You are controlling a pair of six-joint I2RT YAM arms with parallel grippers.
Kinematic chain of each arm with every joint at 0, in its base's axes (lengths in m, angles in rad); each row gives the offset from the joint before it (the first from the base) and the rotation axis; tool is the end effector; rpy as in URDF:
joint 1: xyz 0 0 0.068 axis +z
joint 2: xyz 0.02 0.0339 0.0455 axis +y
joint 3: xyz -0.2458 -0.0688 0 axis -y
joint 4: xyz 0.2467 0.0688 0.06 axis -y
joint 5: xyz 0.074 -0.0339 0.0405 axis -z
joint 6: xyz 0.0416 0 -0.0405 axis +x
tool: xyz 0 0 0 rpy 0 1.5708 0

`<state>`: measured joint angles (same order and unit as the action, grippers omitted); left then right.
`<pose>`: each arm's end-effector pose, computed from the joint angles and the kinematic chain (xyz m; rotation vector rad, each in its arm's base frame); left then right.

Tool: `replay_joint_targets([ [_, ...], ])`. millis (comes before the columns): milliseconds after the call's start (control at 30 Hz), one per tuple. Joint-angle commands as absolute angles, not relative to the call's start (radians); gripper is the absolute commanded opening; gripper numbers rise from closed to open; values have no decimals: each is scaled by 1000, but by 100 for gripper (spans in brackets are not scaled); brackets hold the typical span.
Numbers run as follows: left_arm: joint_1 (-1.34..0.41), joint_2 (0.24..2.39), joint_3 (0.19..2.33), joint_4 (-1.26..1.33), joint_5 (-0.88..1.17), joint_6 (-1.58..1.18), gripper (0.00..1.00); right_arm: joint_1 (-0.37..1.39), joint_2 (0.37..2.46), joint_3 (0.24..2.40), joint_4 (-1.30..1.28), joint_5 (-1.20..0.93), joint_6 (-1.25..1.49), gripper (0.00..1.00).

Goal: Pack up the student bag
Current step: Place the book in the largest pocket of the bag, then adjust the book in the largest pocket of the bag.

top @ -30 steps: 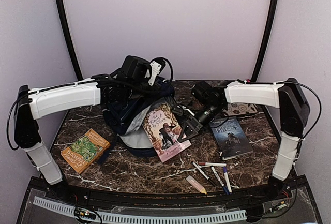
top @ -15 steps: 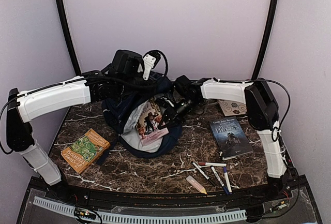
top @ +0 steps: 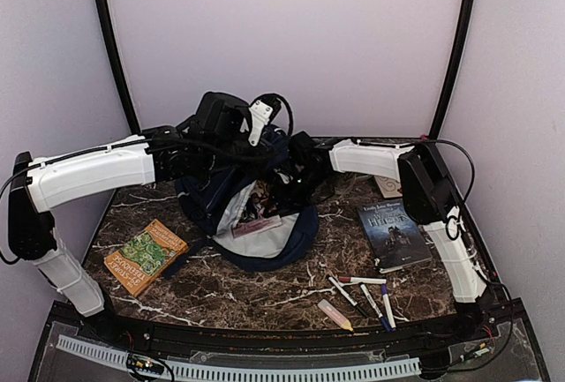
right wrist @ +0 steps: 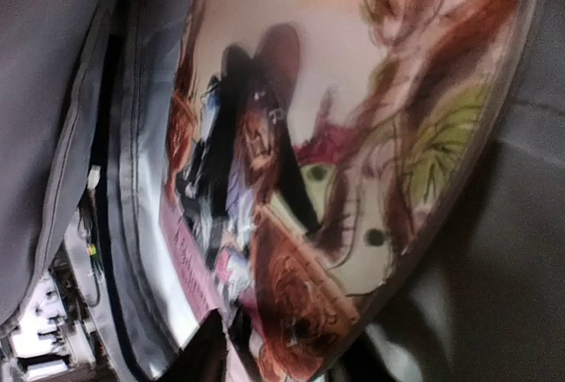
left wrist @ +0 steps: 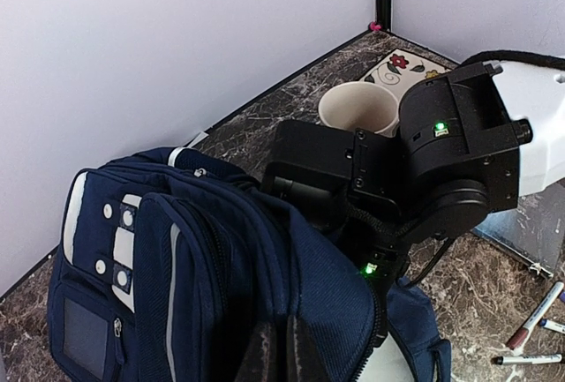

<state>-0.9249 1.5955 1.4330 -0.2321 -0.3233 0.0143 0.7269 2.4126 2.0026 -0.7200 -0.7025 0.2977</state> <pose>0.2417 -0.2987 0.3349 0.6909 1.8284 -0.2852 0.3547 0.3514 0.1383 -0.8363 2.7371 1.2243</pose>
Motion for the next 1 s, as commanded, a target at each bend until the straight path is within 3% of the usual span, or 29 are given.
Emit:
replay_joint_targets([
  [0,-945,1489,1420,-104,-326,13,0,743,2384,1999,-716,-567,253,45],
  [233,-945,1468,1381,-90,-349,30,0,770,2145,1736,-628,-569,259,57],
  [400,-942,1450,1350,-74,-364,35,0,775,1987,1547,-585,-512,191,58],
  [733,-928,1433,1325,-53,-324,11,0,877,1825,1312,-556,-487,-134,38],
  [967,-927,1418,1314,-41,-303,0,0,1056,1740,1258,-436,-78,-455,38],
])
